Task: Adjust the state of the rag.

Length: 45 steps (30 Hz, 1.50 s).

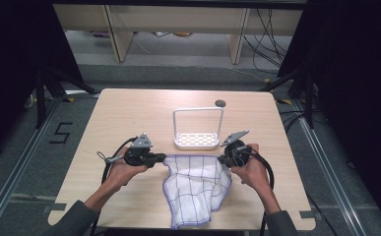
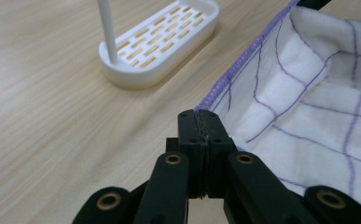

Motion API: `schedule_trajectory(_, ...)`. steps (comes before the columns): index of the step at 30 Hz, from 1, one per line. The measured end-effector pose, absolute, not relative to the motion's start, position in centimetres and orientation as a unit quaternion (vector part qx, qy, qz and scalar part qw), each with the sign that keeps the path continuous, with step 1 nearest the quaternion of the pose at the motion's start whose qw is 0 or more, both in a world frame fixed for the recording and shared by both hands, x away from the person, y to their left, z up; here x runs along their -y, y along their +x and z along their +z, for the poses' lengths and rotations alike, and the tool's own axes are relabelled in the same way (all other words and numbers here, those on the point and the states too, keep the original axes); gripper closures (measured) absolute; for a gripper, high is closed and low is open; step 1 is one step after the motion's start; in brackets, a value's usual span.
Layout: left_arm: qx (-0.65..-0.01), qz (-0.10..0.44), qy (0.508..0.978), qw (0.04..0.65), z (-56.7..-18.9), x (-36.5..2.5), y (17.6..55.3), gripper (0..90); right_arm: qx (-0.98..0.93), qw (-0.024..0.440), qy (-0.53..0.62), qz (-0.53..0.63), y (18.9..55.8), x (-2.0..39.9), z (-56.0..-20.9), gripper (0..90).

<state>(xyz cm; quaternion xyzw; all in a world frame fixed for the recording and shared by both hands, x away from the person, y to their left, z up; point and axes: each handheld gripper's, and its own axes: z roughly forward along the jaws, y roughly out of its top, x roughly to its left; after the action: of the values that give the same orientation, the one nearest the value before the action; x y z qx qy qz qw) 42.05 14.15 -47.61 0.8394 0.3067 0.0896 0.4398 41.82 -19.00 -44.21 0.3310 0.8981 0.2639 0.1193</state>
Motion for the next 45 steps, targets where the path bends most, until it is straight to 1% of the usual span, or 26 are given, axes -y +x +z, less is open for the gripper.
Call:
schedule_trajectory(2,-0.308,0.091,0.845,0.427,-48.3,-14.1,42.5,88.2,-0.897,0.12,0.335,0.261,42.6,18.8,-44.9,87.2)
schedule_trajectory(5,-0.312,0.092,0.847,0.421,-49.3,-14.0,43.0,87.2,-0.89,0.111,0.361,0.256,43.5,18.7,-46.0,77.3)
schedule_trajectory(6,-0.312,0.092,0.847,0.421,-49.3,-14.0,43.0,85.5,-0.89,0.111,0.361,0.256,43.5,18.7,-46.0,77.3)
schedule_trajectory(7,-0.323,0.085,0.841,0.426,-49.8,-14.1,43.1,81.7,-0.883,0.12,0.371,0.263,43.8,18.9,-46.3,70.1)
schedule_trajectory(8,-0.328,0.078,0.839,0.428,-50.0,-14.2,43.2,75.8,-0.881,0.115,0.375,0.266,43.7,18.9,-46.4,64.9)
schedule_trajectory(10,-0.329,0.075,0.841,0.423,-50.0,-14.4,43.2,61.0,-0.875,0.128,0.382,0.27,43.3,19.1,-45.9,59.9)
schedule_trajectory(11,-0.357,0.082,0.827,0.426,-49.9,-14.7,42.8,53.9,-0.871,0.142,0.382,0.274,43.0,19.3,-45.5,57.1)
schedule_trajectory(14,-0.36,0.083,0.83,0.418,-49.3,-15.6,42.4,45.1,-0.861,0.149,0.398,0.28,42.1,19.7,-44.7,54.8)
schedule_trajectory(15,-0.371,0.086,0.823,0.421,-48.9,-16.1,41.6,42.8,-0.859,0.158,0.398,0.279,41.1,20.3,-44.1,52.0)
schedule_trajectory(16,-0.37,0.083,0.822,0.424,-48.7,-16.2,41.0,42.0,-0.856,0.17,0.398,0.283,40.7,20.6,-44.0,52.0)
schedule_trajectory(18,-0.369,0.077,0.821,0.429,-48.6,-16.2,39.8,39.4,-0.853,0.169,0.403,0.285,39.7,21.0,-44.3,51.4)
schedule_trajectory(21,-0.363,0.067,0.827,0.425,-48.8,-15.9,38.1,38.0,-0.846,0.152,0.422,0.287,38.5,21.6,-45.4,50.8)
schedule_trajectory(22,-0.363,0.067,0.827,0.425,-48.8,-15.9,38.1,37.6,-0.845,0.135,0.432,0.286,38.2,21.7,-45.9,50.7)
schedule_trajectory(28,-0.358,0.051,0.831,0.423,-49.7,-15.1,35.8,36.0,-0.852,0.12,0.419,0.288,37.7,21.8,-47.7,48.6)
schedule_trajectory(30,-0.353,0.049,0.833,0.423,-49.7,-14.9,35.2,36.9,-0.855,0.126,0.414,0.286,37.8,21.6,-48.3,48.7)
schedule_trajectory(32,-0.345,0.056,0.839,0.418,-49.9,-14.6,34.9,37.5,-0.855,0.118,0.421,0.279,37.9,21.6,-48.4,50.2)
schedule_trajectory(33,-0.347,0.054,0.837,0.42,-50.0,-14.3,34.7,38.0,-0.859,0.12,0.414,0.275,38.1,21.5,-48.8,53.8)
schedule_trajectory(34,-0.34,0.054,0.843,0.414,-50.1,-14.1,34.7,38.0,-0.859,0.12,0.414,0.275,38.1,21.5,-48.8,53.8)
schedule_trajectory(35,-0.333,0.057,0.849,0.406,-50.4,-13.6,34.7,38.4,-0.861,0.118,0.413,0.273,38.2,21.3,-49.2,64.9)
schedule_trajectory(36,-0.333,0.057,0.849,0.406,-50.4,-13.6,34.7,38.4,-0.861,0.118,0.413,0.273,38.2,21.3,-49.2,64.9)
schedule_trajectory(37,-0.335,0.055,0.848,0.407,-50.6,-13.3,34.6,38.4,-0.867,0.12,0.401,0.269,38.3,21.3,-49.3,68.3)
schedule_trajectory(39,-0.329,0.055,0.851,0.406,-50.6,-13.1,34.5,38.0,-0.869,0.129,0.394,0.27,38.5,21.2,-49.4,84.7)
schedule_trajectory(41,-0.33,0.054,0.849,0.409,-50.4,-13.2,34.3,37.7,-0.869,0.133,0.39,0.273,38.6,21.4,-49.5,87.3)
schedule_trajectory(42,-0.334,0.053,0.846,0.413,-50.4,-13.3,34.2,37.7,-0.87,0.125,0.393,0.269,38.5,21.5,-49.1,87.7)
schedule_trajectory(44,-0.332,0.056,0.847,0.413,-50.3,-13.4,34.2,37.6,-0.869,0.133,0.391,0.273,38.5,21.6,-49.0,87.9)
schedule_trajectory(45,-0.325,0.056,0.852,0.407,-50.0,-13.6,34.2,37.6,-0.869,0.133,0.386,0.279,38.6,22.0,-48.1,87.9)
